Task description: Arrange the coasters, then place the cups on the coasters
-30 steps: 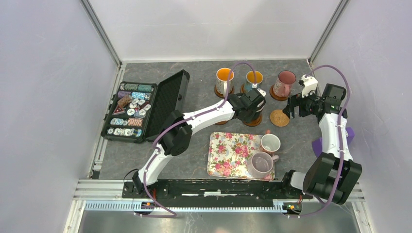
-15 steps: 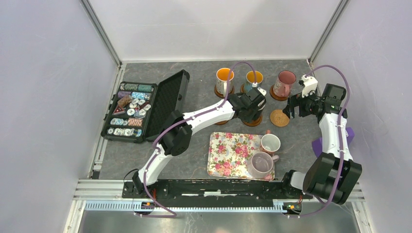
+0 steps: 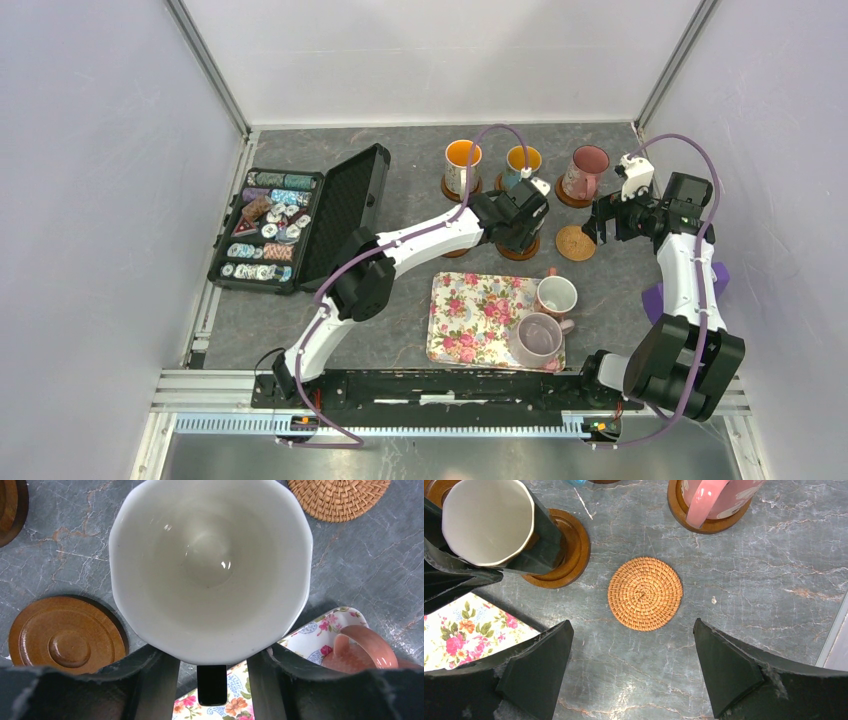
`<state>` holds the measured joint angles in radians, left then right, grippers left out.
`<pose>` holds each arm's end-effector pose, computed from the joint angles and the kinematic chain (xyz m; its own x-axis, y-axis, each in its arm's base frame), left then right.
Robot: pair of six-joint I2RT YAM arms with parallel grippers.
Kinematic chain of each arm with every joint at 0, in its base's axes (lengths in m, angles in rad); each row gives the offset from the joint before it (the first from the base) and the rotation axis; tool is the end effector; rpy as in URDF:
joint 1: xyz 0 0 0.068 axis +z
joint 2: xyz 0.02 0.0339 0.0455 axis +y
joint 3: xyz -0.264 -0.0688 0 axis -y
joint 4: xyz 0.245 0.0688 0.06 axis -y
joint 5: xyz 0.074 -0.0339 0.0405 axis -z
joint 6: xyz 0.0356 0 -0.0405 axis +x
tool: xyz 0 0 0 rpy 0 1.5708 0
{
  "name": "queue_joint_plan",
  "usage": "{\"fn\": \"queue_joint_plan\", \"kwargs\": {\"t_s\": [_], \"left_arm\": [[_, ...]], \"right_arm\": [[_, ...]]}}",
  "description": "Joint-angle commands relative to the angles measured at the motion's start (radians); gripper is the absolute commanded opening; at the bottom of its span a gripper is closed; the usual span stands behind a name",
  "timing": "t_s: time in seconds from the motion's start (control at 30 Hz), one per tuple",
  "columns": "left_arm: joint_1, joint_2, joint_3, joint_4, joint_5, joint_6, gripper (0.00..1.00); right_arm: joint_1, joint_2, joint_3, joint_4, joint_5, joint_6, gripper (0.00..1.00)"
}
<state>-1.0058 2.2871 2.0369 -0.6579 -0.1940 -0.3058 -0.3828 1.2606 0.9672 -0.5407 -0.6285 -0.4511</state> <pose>0.2802 -0.4293 0.2242 -0.6329 0.4466 -0.6325 0.6027 0.7970 -0.0403 0.2493 -0.0778 0.2753 -0.5903 -0.1425 -0.7945 -0.3574 0.9287 0.0990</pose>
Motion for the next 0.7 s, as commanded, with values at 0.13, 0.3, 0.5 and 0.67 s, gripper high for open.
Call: {"fn": "queue_joint_plan", "kwargs": {"t_s": [0.13, 0.3, 0.5, 0.67], "left_arm": [[-0.009, -0.102, -0.024, 0.043, -0.003, -0.046, 0.62], [-0.012, -0.122, -0.056, 0.045, -0.009, -0.054, 0.65], [-0.013, -0.131, -0.070, 0.041, -0.016, -0.047, 0.67], [-0.012, -0.241, -0.215, 0.173, 0.047, 0.029, 0.76]], "right_arm": [[-0.008, 0.003, 0.030, 0.002, -0.027, -0.006, 0.98], [-0.009, 0.002, 0.030, 0.006, -0.028, -0.006, 0.98], [-0.010, 0.003, 0.029, 0.002, -0.028, -0.008, 0.98], [-0.011, 0.002, 0.028, -0.005, -0.024, -0.018, 0.98]]}}
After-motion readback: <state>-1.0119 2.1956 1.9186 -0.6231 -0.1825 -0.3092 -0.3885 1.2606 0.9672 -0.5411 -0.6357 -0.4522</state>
